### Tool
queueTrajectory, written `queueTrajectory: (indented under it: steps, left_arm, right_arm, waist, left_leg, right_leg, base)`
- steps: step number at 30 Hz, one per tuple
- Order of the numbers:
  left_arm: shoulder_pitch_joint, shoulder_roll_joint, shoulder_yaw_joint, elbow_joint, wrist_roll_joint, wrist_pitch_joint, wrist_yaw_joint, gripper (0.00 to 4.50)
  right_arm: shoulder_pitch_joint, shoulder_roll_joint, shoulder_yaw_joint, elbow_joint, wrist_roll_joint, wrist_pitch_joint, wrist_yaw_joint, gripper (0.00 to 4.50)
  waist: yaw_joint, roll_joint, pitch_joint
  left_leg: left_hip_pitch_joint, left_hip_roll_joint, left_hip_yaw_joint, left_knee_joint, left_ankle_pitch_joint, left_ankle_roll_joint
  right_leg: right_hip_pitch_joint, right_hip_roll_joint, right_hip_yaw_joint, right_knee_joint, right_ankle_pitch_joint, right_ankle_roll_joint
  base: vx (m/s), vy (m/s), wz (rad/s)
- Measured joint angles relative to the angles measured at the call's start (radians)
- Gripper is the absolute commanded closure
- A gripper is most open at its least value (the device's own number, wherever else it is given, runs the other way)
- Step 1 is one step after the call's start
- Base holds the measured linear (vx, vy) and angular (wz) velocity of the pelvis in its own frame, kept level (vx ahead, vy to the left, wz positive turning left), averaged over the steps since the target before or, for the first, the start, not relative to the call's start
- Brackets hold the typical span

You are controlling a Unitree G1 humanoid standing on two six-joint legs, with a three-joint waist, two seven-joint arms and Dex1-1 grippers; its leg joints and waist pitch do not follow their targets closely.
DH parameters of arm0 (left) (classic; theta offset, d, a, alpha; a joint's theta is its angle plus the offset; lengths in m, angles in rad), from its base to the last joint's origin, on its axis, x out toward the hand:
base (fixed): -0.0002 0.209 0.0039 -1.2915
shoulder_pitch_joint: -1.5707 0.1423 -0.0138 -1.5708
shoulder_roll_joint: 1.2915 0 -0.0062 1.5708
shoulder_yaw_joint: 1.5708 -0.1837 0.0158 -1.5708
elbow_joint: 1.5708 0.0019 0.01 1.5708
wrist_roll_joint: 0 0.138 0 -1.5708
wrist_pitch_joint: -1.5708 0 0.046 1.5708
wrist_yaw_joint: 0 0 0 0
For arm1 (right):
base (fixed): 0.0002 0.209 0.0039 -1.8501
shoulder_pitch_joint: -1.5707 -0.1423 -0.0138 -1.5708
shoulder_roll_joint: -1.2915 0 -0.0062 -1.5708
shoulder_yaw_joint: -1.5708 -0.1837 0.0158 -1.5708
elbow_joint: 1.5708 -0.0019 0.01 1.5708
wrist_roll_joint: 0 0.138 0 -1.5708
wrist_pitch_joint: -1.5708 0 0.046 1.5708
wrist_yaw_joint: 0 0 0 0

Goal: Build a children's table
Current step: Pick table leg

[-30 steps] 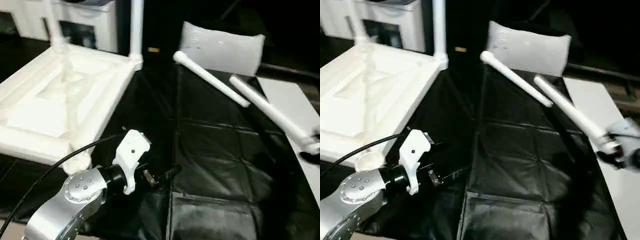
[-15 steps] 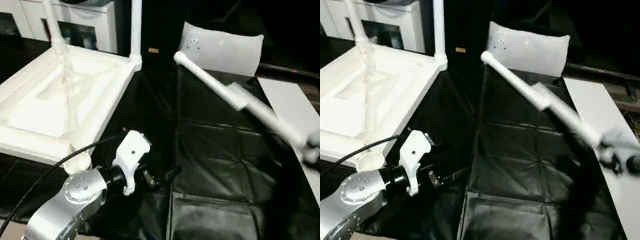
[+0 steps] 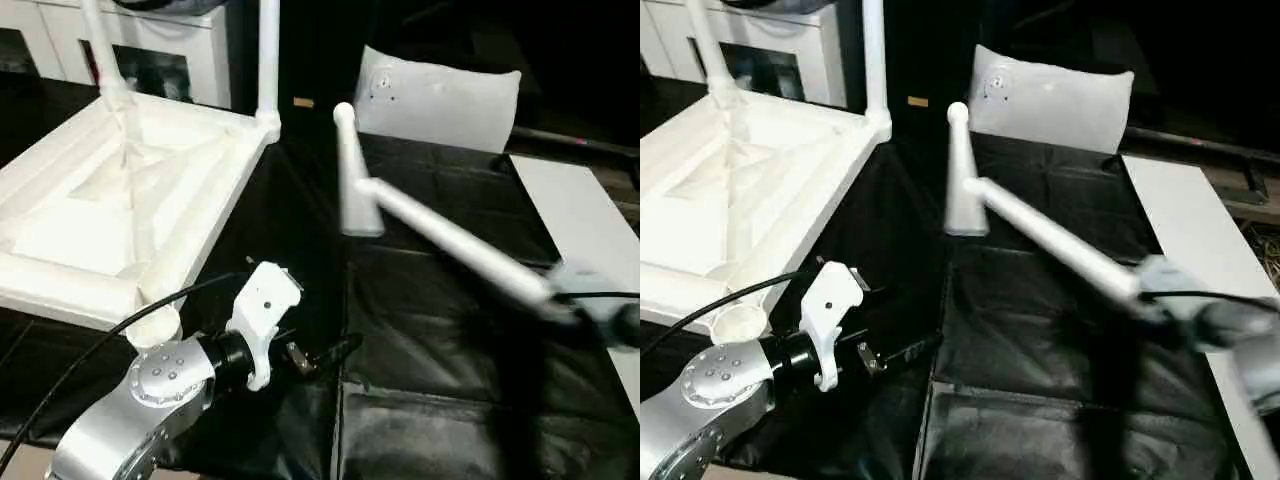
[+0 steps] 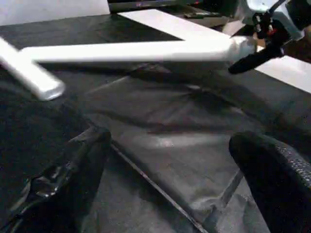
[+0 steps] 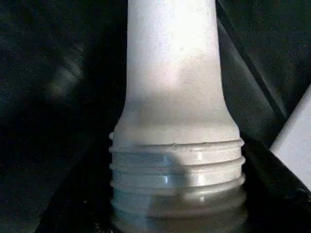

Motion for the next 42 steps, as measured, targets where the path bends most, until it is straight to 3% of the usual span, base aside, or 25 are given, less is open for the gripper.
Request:
queueTrajectory:
  steps: [3,9,13,16,18,22,26,31,38,42]
  left_arm:
    - [0.000,0.000,0.000,0.000,0.000,-0.001,0.001,0.00]
    - [0.001,-0.001,0.002,0.000,0.002,-0.008,0.007,0.00]
    - [0.019,-0.031,0.015,0.006,-0.002,-0.018,0.024,0.00]
    - [0.016,-0.083,0.040,0.035,-0.005,-0.029,0.055,0.00]
    - [-0.004,-0.120,0.053,0.074,-0.005,-0.049,0.079,0.00]
    - [-0.036,-0.173,0.081,0.097,-0.034,-0.056,0.099,0.00]
    - [-0.073,-0.222,0.127,0.140,-0.086,-0.057,0.102,0.00]
    - [-0.204,-0.346,0.217,0.206,-0.212,-0.047,0.122,0.00]
    - [-0.291,-0.432,0.318,0.297,-0.367,-0.038,0.140,0.00]
    - [-0.356,-0.465,0.347,0.343,-0.460,-0.020,0.104,0.39]
  right_arm:
    - [0.010,0.025,0.029,-0.074,0.007,0.030,0.005,1.73]
    - [0.047,0.067,0.025,-0.167,0.024,0.105,-0.032,1.73]
    - [0.078,0.138,-0.067,-0.237,0.061,0.164,-0.094,1.73]
    - [0.089,0.246,-0.167,-0.290,0.121,0.164,-0.165,1.73]
    - [0.107,0.365,-0.231,-0.349,0.188,0.145,-0.217,1.73]
    - [0.137,0.475,-0.248,-0.403,0.281,0.092,-0.256,1.73]
    - [0.172,0.590,-0.244,-0.444,0.362,0.012,-0.265,1.73]
    - [0.225,0.686,-0.159,-0.484,0.415,-0.055,-0.208,1.73]
    - [0.225,0.698,-0.125,-0.488,0.447,-0.080,-0.186,1.73]
    - [0.213,0.705,-0.108,-0.476,0.455,-0.110,-0.179,1.73]
  waist:
    - [0.000,0.000,0.000]
    - [0.011,0.000,0.000]
    - [0.015,0.000,0.000]
    - [0.015,0.002,-0.001]
    - [0.015,0.002,-0.002]
    - [0.021,0.009,-0.003]
    - [0.024,0.014,-0.003]
    - [0.024,0.014,-0.003]
    - [0.027,0.013,-0.002]
    - [0.030,0.013,-0.002]
  left_leg:
    - [0.000,0.000,0.000,0.000,0.000,0.000]
    - [0.000,0.000,0.001,0.000,0.000,0.000]
    - [0.000,0.000,0.001,0.000,0.000,-0.001]
    - [0.001,0.000,0.001,0.000,0.001,-0.002]
    - [0.001,0.001,0.001,-0.001,0.002,-0.003]
    - [0.001,0.002,0.001,-0.001,0.003,-0.004]
    - [0.001,0.002,0.001,-0.001,0.003,-0.005]
    - [0.000,0.001,0.000,-0.001,0.003,-0.005]
    - [-0.001,0.001,0.000,-0.001,0.003,-0.005]
    - [-0.001,0.001,0.000,-0.001,0.003,-0.004]
  right_leg:
    - [0.000,0.000,0.000,0.000,0.000,0.000]
    - [0.000,0.000,0.000,-0.001,0.000,0.000]
    - [0.000,0.000,0.001,-0.001,0.000,0.000]
    - [0.000,0.000,0.001,0.000,0.001,0.001]
    - [0.000,0.001,0.001,0.000,0.002,0.001]
    - [0.000,0.001,0.000,0.000,0.003,0.001]
    - [-0.001,0.001,0.000,0.000,0.004,0.002]
    - [-0.001,0.001,0.000,-0.001,0.005,0.004]
    - [-0.001,0.001,0.000,-0.001,0.004,0.007]
    - [-0.001,0.001,0.000,-0.002,0.005,0.004]
  base:
    - [0.000,0.000,0.00]
    - [0.000,0.000,0.00]
    - [0.000,0.000,0.00]
    - [0.000,0.000,0.00]
    - [0.000,0.000,0.00]
    - [0.000,0.000,0.00]
    - [0.000,0.000,0.00]
    - [0.000,0.000,0.00]
    - [0.000,0.000,0.00]
    - [0.000,0.000,0.00]
